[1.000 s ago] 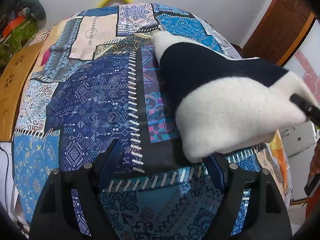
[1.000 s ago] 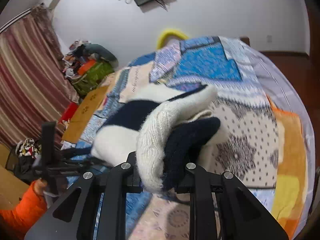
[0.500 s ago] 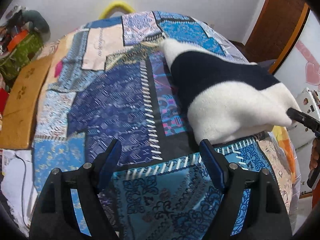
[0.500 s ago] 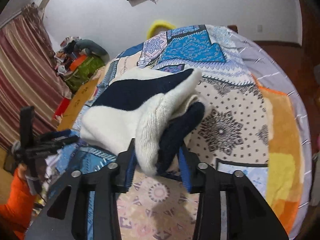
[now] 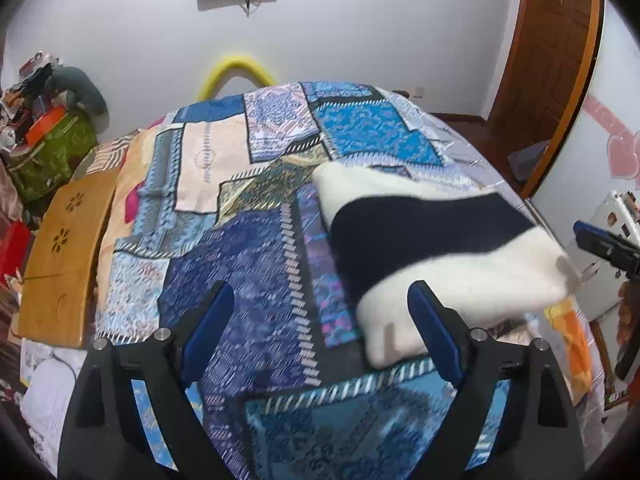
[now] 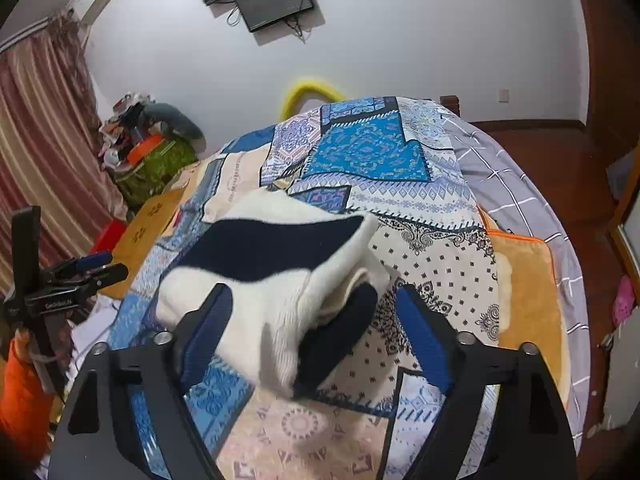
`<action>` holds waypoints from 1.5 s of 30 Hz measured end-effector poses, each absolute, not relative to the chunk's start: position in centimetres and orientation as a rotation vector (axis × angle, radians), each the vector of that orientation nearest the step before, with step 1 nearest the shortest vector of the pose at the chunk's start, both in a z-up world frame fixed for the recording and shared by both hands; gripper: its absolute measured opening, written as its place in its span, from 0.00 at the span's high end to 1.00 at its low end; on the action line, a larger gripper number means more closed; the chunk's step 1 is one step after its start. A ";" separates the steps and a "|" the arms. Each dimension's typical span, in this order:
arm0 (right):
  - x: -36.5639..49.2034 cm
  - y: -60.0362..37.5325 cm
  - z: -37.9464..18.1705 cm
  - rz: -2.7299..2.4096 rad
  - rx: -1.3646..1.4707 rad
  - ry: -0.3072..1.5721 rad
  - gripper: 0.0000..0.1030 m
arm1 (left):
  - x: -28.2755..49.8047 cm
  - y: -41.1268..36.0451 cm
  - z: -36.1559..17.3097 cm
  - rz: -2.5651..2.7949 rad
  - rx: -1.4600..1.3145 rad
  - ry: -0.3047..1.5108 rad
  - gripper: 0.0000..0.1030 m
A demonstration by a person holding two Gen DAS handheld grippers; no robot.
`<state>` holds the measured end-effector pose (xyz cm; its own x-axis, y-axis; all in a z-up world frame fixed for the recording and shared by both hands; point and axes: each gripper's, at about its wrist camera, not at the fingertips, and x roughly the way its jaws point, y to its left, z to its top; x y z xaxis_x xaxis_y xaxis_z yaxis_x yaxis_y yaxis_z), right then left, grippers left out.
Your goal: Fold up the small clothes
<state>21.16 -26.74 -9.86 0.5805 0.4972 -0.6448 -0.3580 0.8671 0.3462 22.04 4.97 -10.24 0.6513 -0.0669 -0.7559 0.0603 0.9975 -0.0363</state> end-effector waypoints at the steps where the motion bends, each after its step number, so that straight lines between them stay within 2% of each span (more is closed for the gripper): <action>1: 21.6 -26.8 -10.0 0.502 0.201 0.818 0.18 | 22.5 4.8 -10.1 -0.079 -0.014 0.859 0.11; 7: 24.4 -26.7 -12.7 0.501 0.289 0.927 0.17 | 26.2 4.0 -11.1 -0.121 -0.072 0.916 0.08; 17: 27.2 -26.0 -18.4 0.563 0.432 1.112 0.16 | 31.0 4.1 -16.9 -0.201 -0.275 1.126 0.08; 26: 28.4 -25.3 -20.5 0.641 0.522 1.164 0.12 | 33.1 3.9 -20.4 -0.297 -0.470 1.227 0.08; 30: 28.5 -25.0 -20.5 0.666 0.525 1.170 0.14 | 33.6 4.0 -21.4 -0.318 -0.579 1.262 0.08; 33: 28.4 -25.0 -20.1 0.677 0.515 1.161 0.21 | 33.6 3.7 -21.4 -0.339 -0.599 1.268 0.12; 35: 28.1 -24.9 -19.7 0.683 0.508 1.152 0.31 | 33.5 3.5 -21.2 -0.340 -0.600 1.263 0.14; 41: 27.3 -24.5 -18.2 0.698 0.453 1.113 0.53 | 32.9 3.4 -19.5 -0.367 -0.598 1.231 0.35; 43: 26.9 -24.3 -17.4 0.698 0.430 1.093 0.55 | 32.7 3.6 -18.8 -0.379 -0.596 1.215 0.42; 45: 26.9 -23.9 -16.8 0.699 0.413 1.076 0.57 | 32.3 3.6 -17.8 -0.389 -0.587 1.193 0.44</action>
<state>26.93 -23.93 -16.77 0.2942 0.6964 -0.6546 -0.3155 0.7173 0.6213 32.32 3.61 -17.82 0.3309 -0.5737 -0.7493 -0.0215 0.7892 -0.6137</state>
